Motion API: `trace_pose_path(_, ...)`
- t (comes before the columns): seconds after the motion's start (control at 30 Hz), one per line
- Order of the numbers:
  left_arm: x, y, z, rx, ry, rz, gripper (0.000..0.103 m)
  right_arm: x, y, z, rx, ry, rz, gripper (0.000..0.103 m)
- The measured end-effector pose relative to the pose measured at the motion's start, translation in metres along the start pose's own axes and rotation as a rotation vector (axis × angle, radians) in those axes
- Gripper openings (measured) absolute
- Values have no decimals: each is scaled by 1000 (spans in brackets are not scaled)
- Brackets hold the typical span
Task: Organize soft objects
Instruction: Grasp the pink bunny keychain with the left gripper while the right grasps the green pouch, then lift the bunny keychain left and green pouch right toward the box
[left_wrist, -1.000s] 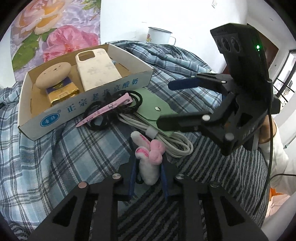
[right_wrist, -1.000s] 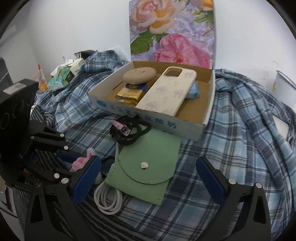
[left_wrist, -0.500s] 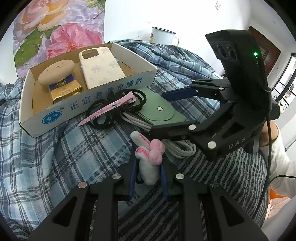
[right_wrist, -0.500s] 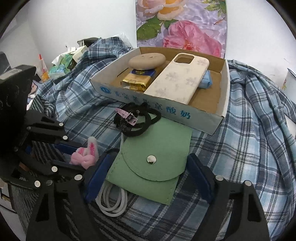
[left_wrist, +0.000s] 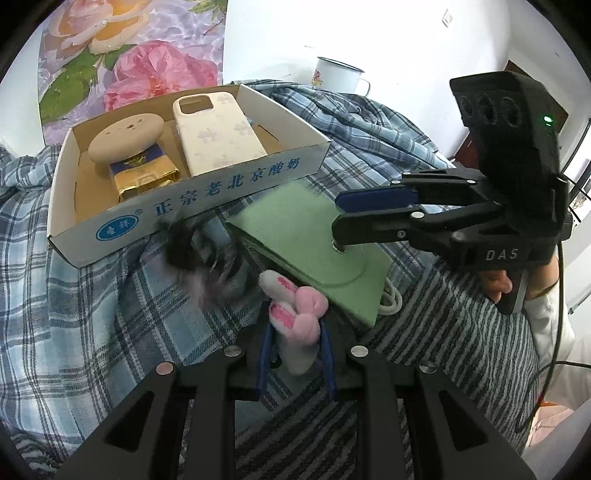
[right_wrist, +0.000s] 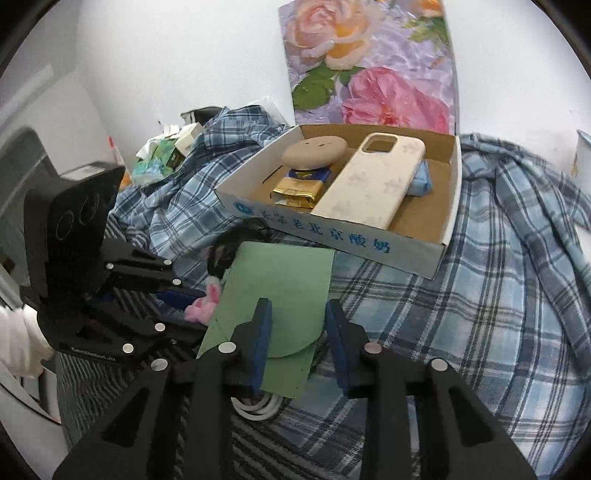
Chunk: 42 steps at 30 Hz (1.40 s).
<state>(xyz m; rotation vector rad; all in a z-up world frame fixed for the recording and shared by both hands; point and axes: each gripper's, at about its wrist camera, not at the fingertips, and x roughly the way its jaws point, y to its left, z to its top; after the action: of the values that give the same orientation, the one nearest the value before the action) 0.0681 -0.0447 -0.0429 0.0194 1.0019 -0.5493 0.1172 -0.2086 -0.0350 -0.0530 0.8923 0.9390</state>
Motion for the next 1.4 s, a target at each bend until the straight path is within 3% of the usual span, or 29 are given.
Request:
trace_pose_path(0.03,0,0,0,1,0,0,24,2,-2,0,12,10,-27,56)
trace_pose_path(0.1,0,-1,0,2,2,-1,24,5,2,0,2,22,-60,84)
trace_pose_path(0.2,1,-1,-1,0,4,-3,24,6,11,2,-44,19,-35,85)
trace_pose_path(0.43,0,-3,-1,1,0,16,24,31,10,9,-29,107,-88,86)
trace_pose_path(0.47,0,-3,-1,0,-3,22,24,32,11,10,-29,104,-92,85)
trace_pose_path(0.5,-1,-3,-1,-1,-5,25,24,32,13,10,-35,98,-103,75)
trace_pose_path(0.67,-7,1,0,-18,-29,32,24,27,24,9,-88,75,-138,75)
trace_pose_path(1.0,-33,-1,5,6,-123,114,24,-8,40,18,-134,-55,-187,74)
trace_pose_path(1.2,-62,-7,15,14,-200,141,24,-50,66,27,-207,-227,-288,74)
trace_pose_path(1.4,-102,-15,27,41,-297,218,24,-81,78,44,-240,-332,-315,74)
